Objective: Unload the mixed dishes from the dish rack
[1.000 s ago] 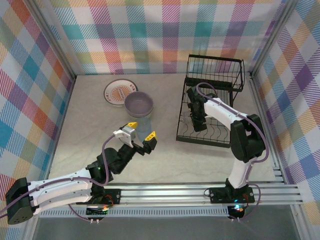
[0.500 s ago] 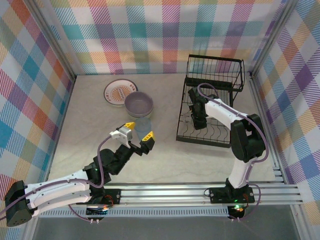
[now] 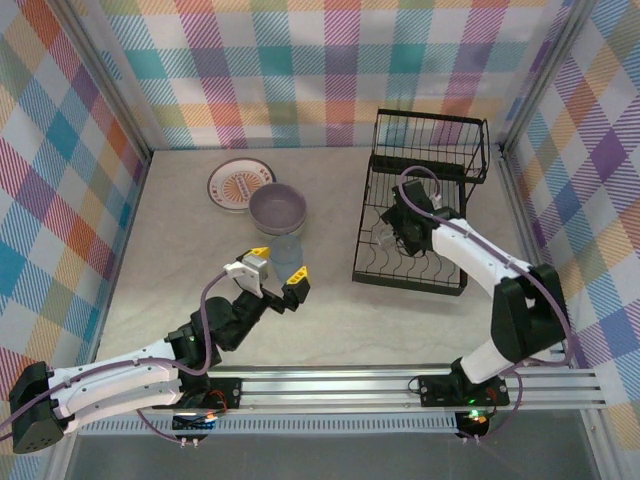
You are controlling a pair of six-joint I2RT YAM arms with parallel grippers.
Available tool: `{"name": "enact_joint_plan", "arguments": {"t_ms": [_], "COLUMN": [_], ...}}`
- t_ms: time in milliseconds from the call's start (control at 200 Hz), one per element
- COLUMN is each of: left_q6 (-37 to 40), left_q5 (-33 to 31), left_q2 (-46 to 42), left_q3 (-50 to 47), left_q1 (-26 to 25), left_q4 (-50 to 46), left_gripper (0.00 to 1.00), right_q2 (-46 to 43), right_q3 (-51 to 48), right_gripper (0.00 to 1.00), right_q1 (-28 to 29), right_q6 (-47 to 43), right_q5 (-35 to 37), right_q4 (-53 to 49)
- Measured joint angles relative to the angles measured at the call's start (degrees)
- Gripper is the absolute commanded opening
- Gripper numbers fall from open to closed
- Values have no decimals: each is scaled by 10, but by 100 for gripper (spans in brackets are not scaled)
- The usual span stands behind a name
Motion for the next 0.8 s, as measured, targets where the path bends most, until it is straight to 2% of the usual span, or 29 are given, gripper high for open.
{"name": "enact_joint_plan", "arguments": {"t_ms": [185, 350, 590, 800], "left_q6": [-15, -64, -122, -140], "left_q5": [-4, 19, 123, 253], "left_q2": [1, 31, 136, 272], "left_q3": [67, 178, 388, 610], "left_q1": [0, 21, 83, 128], "left_q4": [-93, -223, -427, -600], "left_gripper": [100, 100, 100, 98], "right_q2": [-104, -197, -332, -377], "right_q3": [-52, -87, -174, -222], "right_gripper": [67, 67, 61, 57], "right_q1": [0, 5, 36, 43], "right_q6": [-170, -332, -543, -668], "right_q5": [-31, -72, -147, -193], "right_q4": [76, 127, 196, 226]}}
